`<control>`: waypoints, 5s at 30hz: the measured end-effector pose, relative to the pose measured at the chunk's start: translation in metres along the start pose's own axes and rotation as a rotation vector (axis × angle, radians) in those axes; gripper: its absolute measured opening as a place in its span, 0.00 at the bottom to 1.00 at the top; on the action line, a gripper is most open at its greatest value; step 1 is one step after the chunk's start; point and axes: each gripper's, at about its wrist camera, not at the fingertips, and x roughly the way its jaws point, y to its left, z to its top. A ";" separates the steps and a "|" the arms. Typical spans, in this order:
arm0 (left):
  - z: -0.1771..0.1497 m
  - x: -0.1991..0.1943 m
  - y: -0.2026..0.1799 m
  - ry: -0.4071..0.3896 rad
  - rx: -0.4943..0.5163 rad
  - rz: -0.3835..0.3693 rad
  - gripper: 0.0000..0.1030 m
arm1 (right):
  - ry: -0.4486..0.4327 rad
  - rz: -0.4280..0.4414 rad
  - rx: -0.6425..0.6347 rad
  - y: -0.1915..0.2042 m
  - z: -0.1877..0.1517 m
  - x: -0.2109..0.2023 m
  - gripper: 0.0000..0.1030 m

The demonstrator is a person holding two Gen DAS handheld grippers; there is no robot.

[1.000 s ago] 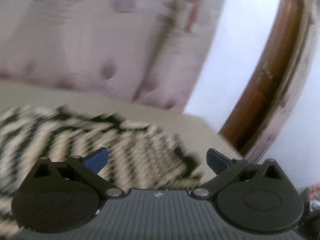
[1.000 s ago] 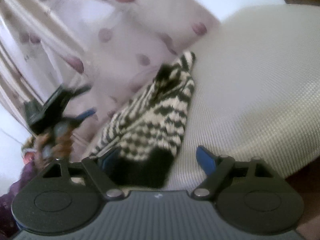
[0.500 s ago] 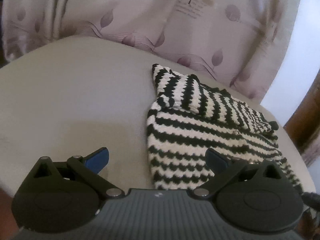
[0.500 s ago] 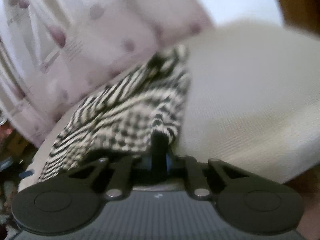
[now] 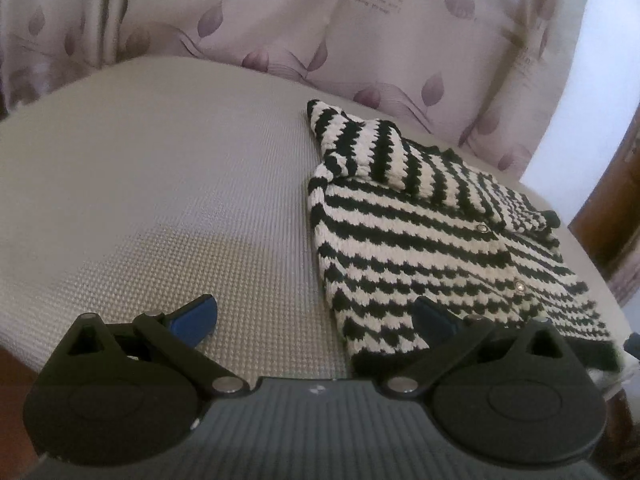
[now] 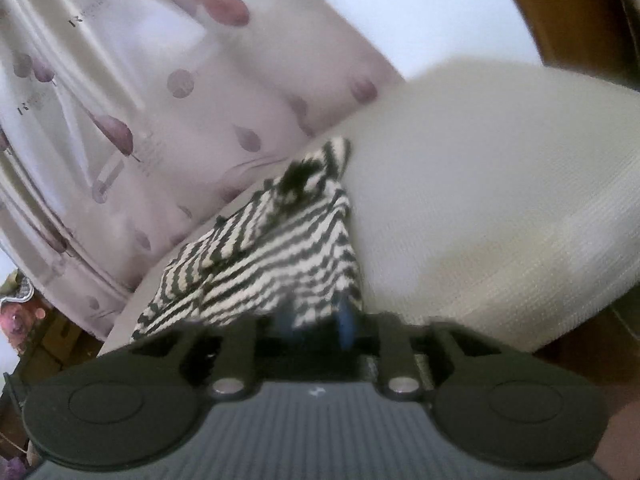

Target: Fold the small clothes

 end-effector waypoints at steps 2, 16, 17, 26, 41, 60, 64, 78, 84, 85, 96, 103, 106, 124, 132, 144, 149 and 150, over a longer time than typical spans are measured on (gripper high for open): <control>-0.001 0.001 -0.003 0.002 0.012 -0.008 0.98 | 0.006 -0.005 -0.007 0.001 0.001 0.006 0.69; -0.003 0.018 -0.033 0.065 0.056 -0.053 0.12 | 0.156 -0.049 -0.201 0.026 -0.006 0.065 0.15; -0.003 0.019 -0.031 0.063 0.036 -0.054 0.10 | 0.164 -0.038 -0.187 0.025 -0.005 0.065 0.15; -0.001 0.019 -0.047 0.069 0.088 0.038 0.10 | 0.178 0.000 -0.110 0.014 -0.002 0.064 0.12; -0.006 0.020 -0.064 0.059 0.214 0.113 0.10 | 0.186 0.036 0.026 0.002 0.000 0.063 0.12; 0.018 -0.007 -0.052 -0.127 0.087 -0.072 0.08 | 0.089 0.260 0.173 0.006 0.025 0.049 0.10; 0.030 -0.008 -0.056 -0.173 0.071 -0.084 0.08 | 0.061 0.319 0.235 0.008 0.037 0.050 0.10; 0.150 0.050 -0.077 -0.374 0.045 -0.041 0.07 | -0.052 0.361 0.308 0.013 0.162 0.131 0.10; 0.202 0.139 -0.073 -0.333 0.003 0.077 0.07 | -0.042 0.277 0.405 -0.014 0.213 0.229 0.10; 0.206 0.154 -0.071 -0.317 -0.004 0.086 0.07 | -0.030 0.262 0.411 -0.017 0.215 0.244 0.10; 0.211 0.219 -0.047 -0.287 -0.018 0.211 0.77 | -0.183 0.388 0.612 -0.070 0.196 0.284 0.57; 0.204 0.179 -0.049 -0.349 0.088 0.232 0.85 | -0.066 0.255 0.280 -0.038 0.191 0.232 0.67; 0.193 0.165 -0.047 -0.314 0.162 0.219 0.91 | 0.030 0.168 0.093 -0.020 0.170 0.216 0.67; 0.140 0.172 -0.015 -0.066 0.029 -0.027 0.15 | 0.136 0.101 0.036 -0.012 0.119 0.217 0.14; 0.116 0.124 -0.006 0.042 -0.021 -0.067 0.15 | 0.218 0.114 0.018 -0.024 0.110 0.170 0.12; 0.123 0.084 -0.019 -0.122 0.101 0.009 0.80 | -0.035 0.010 -0.107 0.017 0.120 0.133 0.24; 0.133 0.083 -0.062 -0.209 0.211 0.061 0.93 | 0.003 0.036 -0.382 0.094 0.119 0.161 0.24; 0.135 0.088 -0.070 -0.211 0.220 0.058 0.93 | 0.020 0.019 -0.441 0.108 0.114 0.174 0.24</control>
